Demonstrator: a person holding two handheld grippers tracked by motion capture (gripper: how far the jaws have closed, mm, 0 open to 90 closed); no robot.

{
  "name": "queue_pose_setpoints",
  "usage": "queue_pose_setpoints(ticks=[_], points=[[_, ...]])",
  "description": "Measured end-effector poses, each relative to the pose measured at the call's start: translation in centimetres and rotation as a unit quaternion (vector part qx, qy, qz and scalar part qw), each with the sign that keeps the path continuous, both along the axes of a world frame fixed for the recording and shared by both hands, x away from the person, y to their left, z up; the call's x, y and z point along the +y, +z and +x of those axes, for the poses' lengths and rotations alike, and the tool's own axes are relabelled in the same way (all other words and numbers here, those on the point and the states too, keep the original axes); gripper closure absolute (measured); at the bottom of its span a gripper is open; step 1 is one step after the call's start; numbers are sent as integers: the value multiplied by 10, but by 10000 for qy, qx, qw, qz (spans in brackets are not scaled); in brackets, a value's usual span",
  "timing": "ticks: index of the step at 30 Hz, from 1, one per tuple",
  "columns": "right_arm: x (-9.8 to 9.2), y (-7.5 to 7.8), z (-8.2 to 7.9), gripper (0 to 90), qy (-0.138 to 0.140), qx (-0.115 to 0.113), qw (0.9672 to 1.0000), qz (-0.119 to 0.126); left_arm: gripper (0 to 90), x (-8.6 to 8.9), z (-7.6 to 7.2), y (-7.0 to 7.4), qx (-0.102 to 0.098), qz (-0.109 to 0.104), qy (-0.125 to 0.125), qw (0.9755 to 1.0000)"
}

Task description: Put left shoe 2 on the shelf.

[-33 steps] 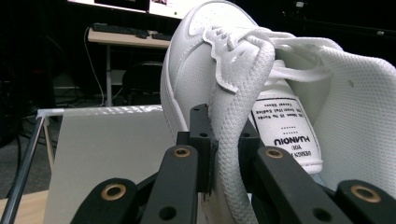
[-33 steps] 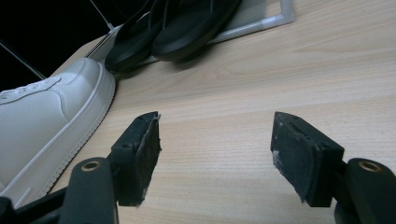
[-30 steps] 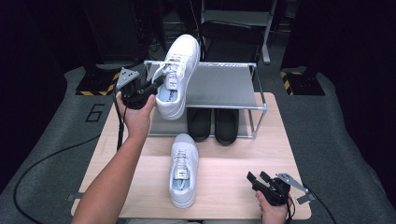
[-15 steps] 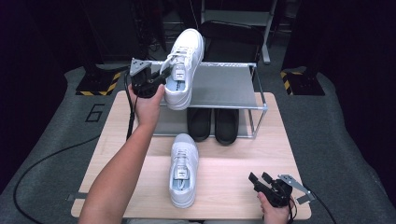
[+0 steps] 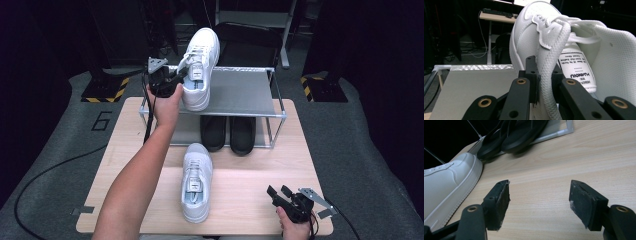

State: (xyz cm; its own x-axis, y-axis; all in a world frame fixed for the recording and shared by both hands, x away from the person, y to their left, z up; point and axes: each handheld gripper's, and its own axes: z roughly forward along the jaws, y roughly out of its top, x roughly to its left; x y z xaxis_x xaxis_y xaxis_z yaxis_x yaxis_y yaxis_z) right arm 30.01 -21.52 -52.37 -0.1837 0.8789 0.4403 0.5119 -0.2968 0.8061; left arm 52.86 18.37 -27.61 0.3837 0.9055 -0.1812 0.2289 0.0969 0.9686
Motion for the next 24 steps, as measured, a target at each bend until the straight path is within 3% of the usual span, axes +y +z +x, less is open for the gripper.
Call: queue_pose_setpoints(ticks=[16, 24], points=[[-3, -1, -4, 325, -28, -1, 10000, 2, 826, -14, 27, -13, 327, 79, 254, 9991], [-4, -1, -6, 325, -82, 15, 10000, -6, 825, -20, 34, -16, 460, 85, 335, 9983]])
